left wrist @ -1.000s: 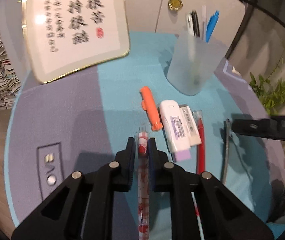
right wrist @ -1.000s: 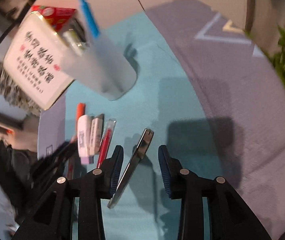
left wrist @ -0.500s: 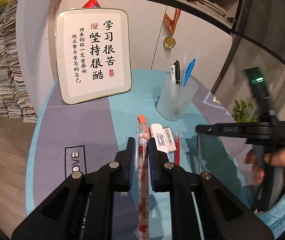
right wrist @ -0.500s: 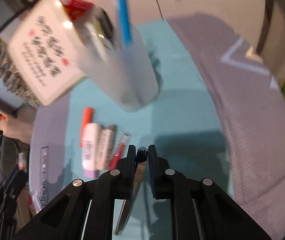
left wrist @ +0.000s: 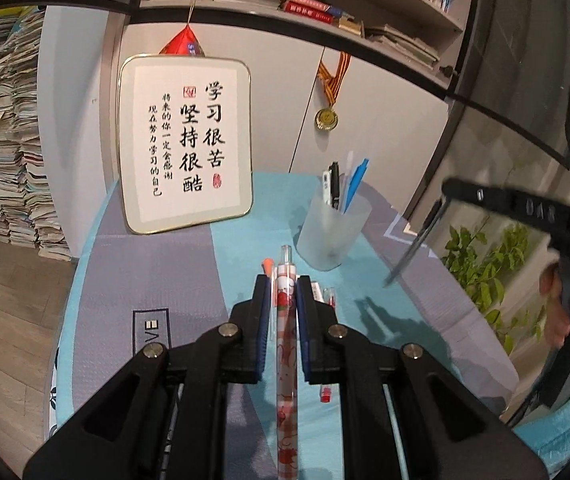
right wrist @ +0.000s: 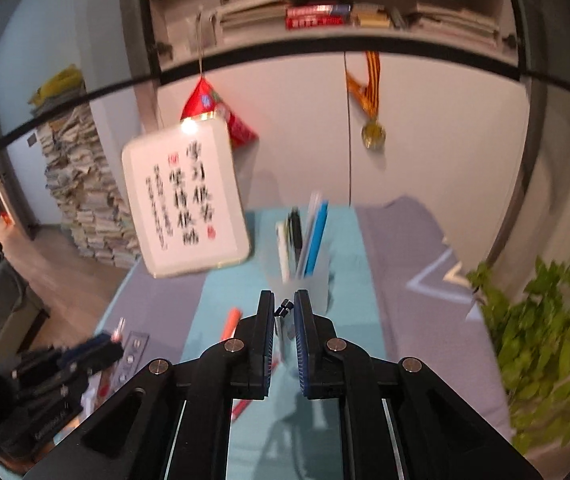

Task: Organize stationery
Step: 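Carry the grey pen into the frosted cup and open the right tool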

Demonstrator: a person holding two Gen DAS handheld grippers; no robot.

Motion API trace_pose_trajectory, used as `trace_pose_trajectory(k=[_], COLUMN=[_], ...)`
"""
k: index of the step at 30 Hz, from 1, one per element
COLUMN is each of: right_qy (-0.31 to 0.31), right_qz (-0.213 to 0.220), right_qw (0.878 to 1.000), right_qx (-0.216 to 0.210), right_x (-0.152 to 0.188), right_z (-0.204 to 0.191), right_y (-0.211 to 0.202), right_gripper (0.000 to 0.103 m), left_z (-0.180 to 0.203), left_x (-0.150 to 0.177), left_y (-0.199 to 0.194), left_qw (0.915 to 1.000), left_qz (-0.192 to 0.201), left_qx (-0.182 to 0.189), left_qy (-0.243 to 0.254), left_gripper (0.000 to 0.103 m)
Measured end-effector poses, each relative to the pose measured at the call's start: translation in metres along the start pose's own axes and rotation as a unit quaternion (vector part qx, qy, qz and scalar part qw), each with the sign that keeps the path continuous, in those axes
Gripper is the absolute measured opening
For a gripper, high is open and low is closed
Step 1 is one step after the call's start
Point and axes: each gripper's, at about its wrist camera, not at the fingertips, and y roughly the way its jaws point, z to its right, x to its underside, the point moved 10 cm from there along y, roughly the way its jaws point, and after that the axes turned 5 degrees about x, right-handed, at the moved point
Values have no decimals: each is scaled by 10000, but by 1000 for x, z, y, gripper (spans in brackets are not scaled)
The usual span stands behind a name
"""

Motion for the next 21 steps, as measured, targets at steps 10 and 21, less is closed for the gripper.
trace_pose_trajectory(k=[10, 21], right_qy=[-2, 49], right_qz=[316, 445], right_qw=[9995, 9990], right_qx=[-26, -56], right_x=[-48, -67], right_z=[-6, -5], right_y=[-5, 5], right_gripper=[7, 6], left_z=[1, -7], left_x=[-1, 0], left_y=[-6, -4], left_qw=[9999, 9998], left_qz=[70, 42], left_qx=[102, 116], left_qy=[-30, -138], left_gripper=[11, 11])
